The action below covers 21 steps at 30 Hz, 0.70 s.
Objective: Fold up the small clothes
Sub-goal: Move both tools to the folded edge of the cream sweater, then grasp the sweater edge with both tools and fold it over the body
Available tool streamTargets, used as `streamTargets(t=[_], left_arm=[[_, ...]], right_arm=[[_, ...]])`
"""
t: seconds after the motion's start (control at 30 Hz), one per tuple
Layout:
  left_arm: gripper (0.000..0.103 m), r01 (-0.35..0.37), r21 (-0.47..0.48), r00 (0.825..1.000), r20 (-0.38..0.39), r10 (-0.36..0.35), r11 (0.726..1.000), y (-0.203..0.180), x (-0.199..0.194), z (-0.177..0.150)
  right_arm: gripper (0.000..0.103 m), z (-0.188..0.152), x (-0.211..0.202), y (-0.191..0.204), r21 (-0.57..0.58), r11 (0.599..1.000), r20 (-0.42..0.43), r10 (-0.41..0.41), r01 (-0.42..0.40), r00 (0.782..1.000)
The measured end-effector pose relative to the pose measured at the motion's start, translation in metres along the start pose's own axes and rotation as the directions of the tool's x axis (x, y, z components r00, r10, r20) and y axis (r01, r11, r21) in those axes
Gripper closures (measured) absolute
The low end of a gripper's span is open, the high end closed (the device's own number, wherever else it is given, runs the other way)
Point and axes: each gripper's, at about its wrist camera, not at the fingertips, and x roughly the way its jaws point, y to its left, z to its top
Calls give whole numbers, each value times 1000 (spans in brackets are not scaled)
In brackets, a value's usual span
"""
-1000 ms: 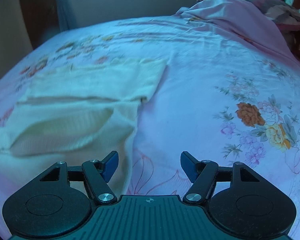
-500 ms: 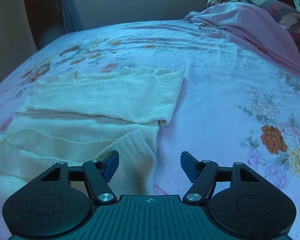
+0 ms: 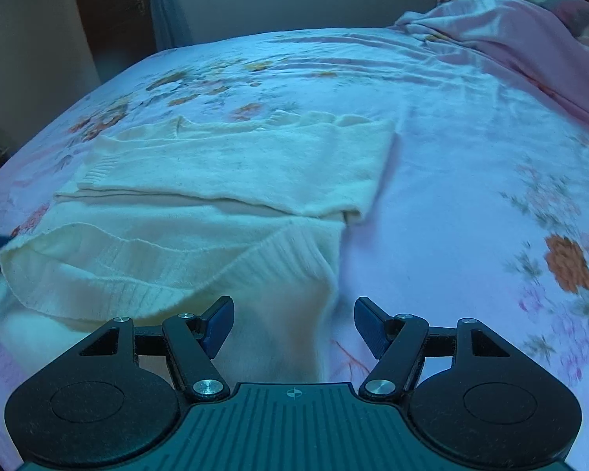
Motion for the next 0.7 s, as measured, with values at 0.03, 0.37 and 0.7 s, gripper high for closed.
streamTargets(t=[0.03, 0.37, 0.7], left_arm=[[68, -6, 17, 1000, 5, 6, 1000, -2, 4, 4], [72, -17, -123, 999, 40, 22, 992, 18, 16, 19], [91, 62, -215, 998, -2, -63, 975, 21, 31, 12]], right_arm=[[35, 2, 2, 1, -4, 1000, 2, 4, -4, 1000], [97, 14, 4, -4, 17, 998, 7, 55, -56, 998], [97, 16, 14, 3, 58, 992, -17, 110, -109, 994]])
